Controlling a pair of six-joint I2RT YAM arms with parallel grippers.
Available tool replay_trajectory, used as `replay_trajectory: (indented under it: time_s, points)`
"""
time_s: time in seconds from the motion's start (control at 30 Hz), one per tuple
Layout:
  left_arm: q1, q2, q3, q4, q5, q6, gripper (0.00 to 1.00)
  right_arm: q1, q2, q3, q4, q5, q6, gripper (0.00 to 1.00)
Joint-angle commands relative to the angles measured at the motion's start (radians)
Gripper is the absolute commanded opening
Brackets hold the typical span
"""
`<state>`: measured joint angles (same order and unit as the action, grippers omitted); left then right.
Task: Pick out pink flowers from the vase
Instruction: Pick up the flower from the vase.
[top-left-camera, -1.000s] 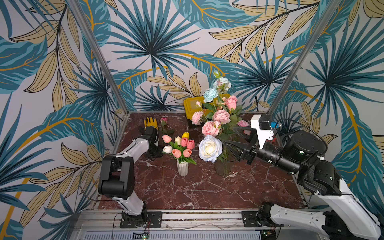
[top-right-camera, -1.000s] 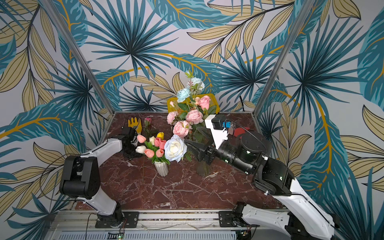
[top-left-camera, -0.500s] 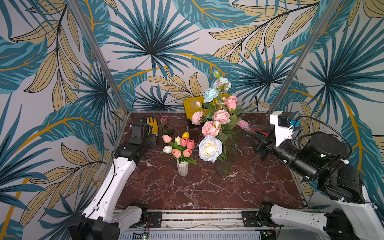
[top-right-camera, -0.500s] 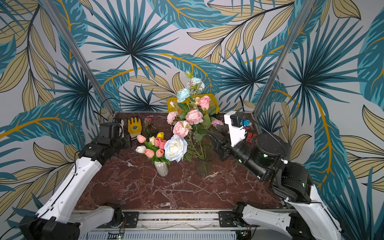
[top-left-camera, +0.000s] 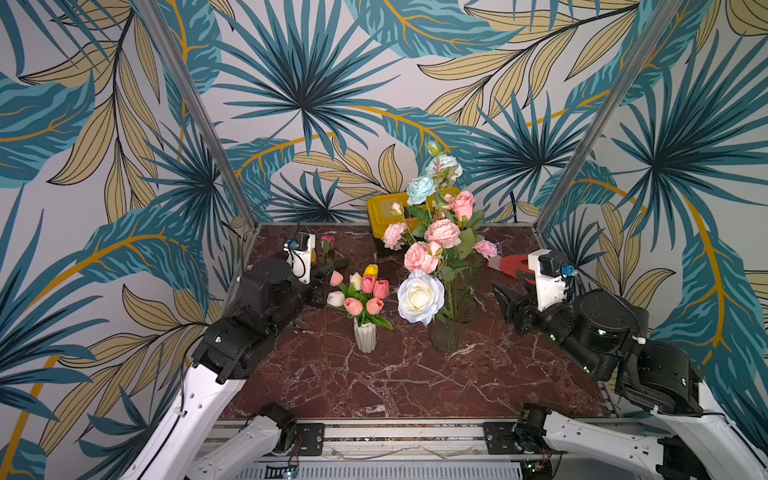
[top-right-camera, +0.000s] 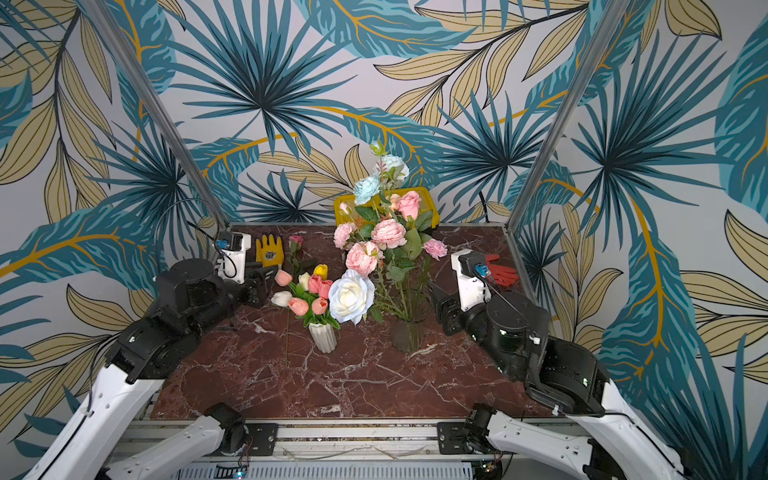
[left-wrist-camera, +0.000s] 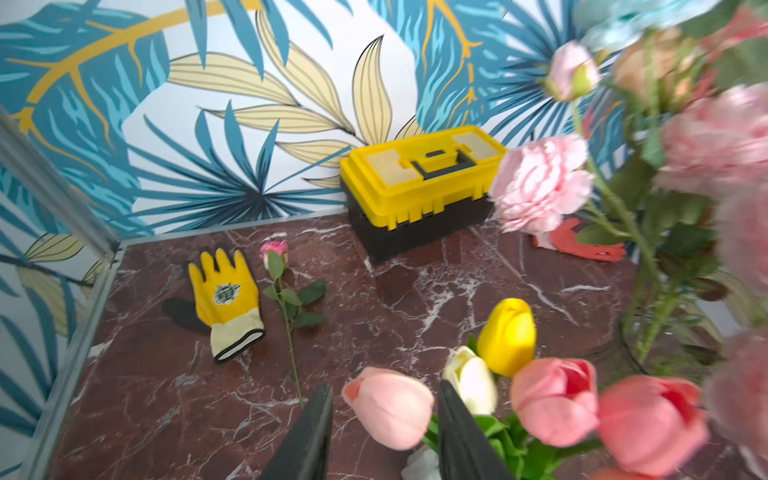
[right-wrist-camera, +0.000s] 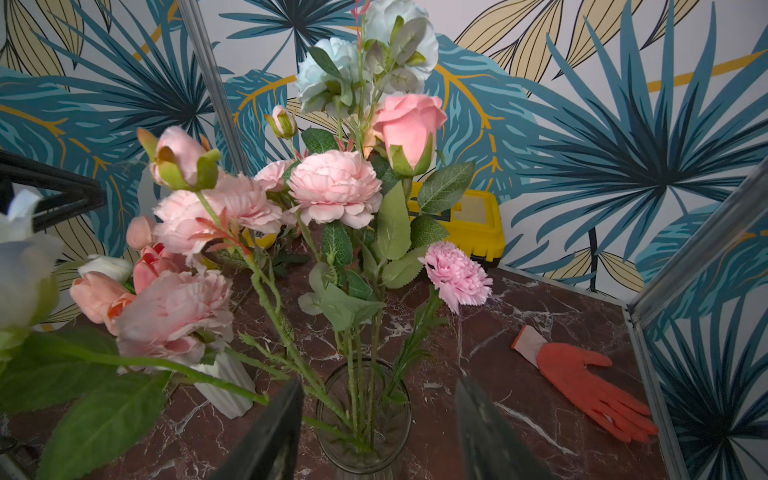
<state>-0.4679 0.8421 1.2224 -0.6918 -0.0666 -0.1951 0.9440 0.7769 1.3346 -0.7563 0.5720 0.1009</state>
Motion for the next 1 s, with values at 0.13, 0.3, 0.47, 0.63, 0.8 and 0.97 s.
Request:
replay_trajectory:
  time_s: [0.13, 0.3, 0.47, 0.63, 0.8, 0.97]
  points:
    - [-0.003, -0.117, 0.017, 0.038, 0.198, 0.009, 0.43, -0.105, 0.012, -0.12, 0.078, -0.038, 0.122, 0.55]
    - [-0.004, -0.172, -0.047, 0.039, 0.166, 0.08, 0.45, -0.296, 0.052, -0.156, 0.137, -0.246, 0.219, 0.51]
    - [-0.005, -0.235, -0.156, 0.079, 0.135, 0.123, 0.47, -0.376, 0.108, -0.197, 0.205, -0.345, 0.262, 0.66]
    - [-0.016, -0.321, -0.254, 0.138, 0.087, 0.151, 0.48, -0.447, 0.155, -0.253, 0.288, -0.403, 0.26, 0.68]
    - [-0.029, -0.387, -0.335, 0.209, 0.047, 0.171, 0.49, -0.488, 0.201, -0.314, 0.422, -0.431, 0.291, 0.63]
    - [-0.032, -0.394, -0.339, 0.218, 0.07, 0.168, 0.5, -0.506, 0.244, -0.359, 0.526, -0.437, 0.308, 0.57]
